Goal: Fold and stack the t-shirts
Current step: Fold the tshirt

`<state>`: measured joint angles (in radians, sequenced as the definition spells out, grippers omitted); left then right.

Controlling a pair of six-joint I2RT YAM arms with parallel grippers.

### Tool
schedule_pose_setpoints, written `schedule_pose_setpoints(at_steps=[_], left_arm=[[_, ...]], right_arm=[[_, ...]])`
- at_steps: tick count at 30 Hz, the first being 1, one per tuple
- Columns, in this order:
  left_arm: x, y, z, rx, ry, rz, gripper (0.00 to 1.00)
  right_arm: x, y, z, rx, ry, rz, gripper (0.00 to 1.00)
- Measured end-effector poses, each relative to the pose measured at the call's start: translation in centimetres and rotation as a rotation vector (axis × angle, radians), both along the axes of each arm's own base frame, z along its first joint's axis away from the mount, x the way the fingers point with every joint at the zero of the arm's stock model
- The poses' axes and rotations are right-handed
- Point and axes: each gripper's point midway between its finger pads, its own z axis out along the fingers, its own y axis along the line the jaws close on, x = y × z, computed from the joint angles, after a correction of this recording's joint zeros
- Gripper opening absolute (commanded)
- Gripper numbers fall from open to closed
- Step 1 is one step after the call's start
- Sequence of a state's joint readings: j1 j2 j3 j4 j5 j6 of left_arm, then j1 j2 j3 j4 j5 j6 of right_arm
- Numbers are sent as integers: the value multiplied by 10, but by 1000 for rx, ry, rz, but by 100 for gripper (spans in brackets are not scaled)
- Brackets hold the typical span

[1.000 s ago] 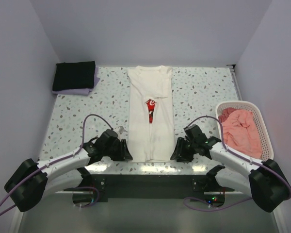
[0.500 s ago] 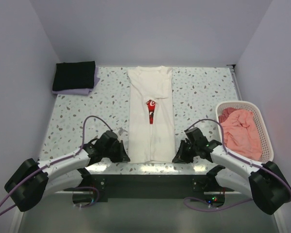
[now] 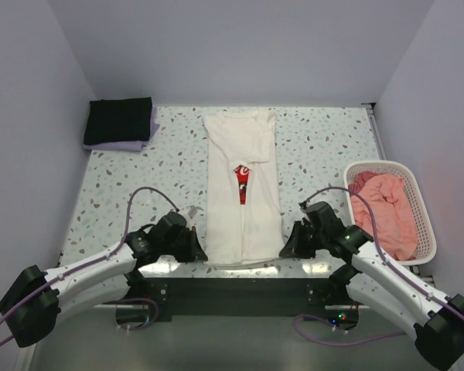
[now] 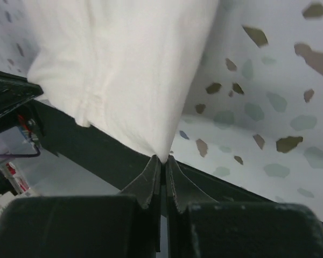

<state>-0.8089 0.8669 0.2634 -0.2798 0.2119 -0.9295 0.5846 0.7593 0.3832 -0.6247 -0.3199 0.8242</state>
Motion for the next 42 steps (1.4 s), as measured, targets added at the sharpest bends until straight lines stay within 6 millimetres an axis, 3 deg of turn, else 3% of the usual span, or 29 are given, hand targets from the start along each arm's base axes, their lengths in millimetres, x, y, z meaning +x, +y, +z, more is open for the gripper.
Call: schedule_pose_setpoints(at_steps=[3,5,8,12,16,19,24,31,39,41,42], left_arm=[[25,-6,21,4,-26,34,0],[56,-13,39,-8,-55,76,0],[104,-22,64,-37,-119,136,0],[162,-29,78,-73,-162,221,0],[211,-26,66,-72,-144,313,0],[239,-20,58,-62,-129,362,0],[276,-11,48,-62,-117,413,0],[298,-7,44,-73,-105,425,0],[322,-10,55,-93,-142,426,0],[326,-8,50,-87,-134,432,9],[328,-6,46,-81,-130,433,26]], right_arm=[[28,9,32,-14,-75,-4,0],[57,20,54,-21,-131,-8,0],[108,36,69,-28,-177,-41,0],[174,38,57,-53,-163,-126,0],[232,32,34,-83,-129,-205,0],[261,28,20,-91,-118,-240,0],[285,16,8,-91,-105,-292,0],[310,1,17,-47,-127,-349,0],[335,6,23,-6,-145,-344,1],[341,8,18,-1,-139,-336,18],[344,9,15,4,-134,-331,24]])
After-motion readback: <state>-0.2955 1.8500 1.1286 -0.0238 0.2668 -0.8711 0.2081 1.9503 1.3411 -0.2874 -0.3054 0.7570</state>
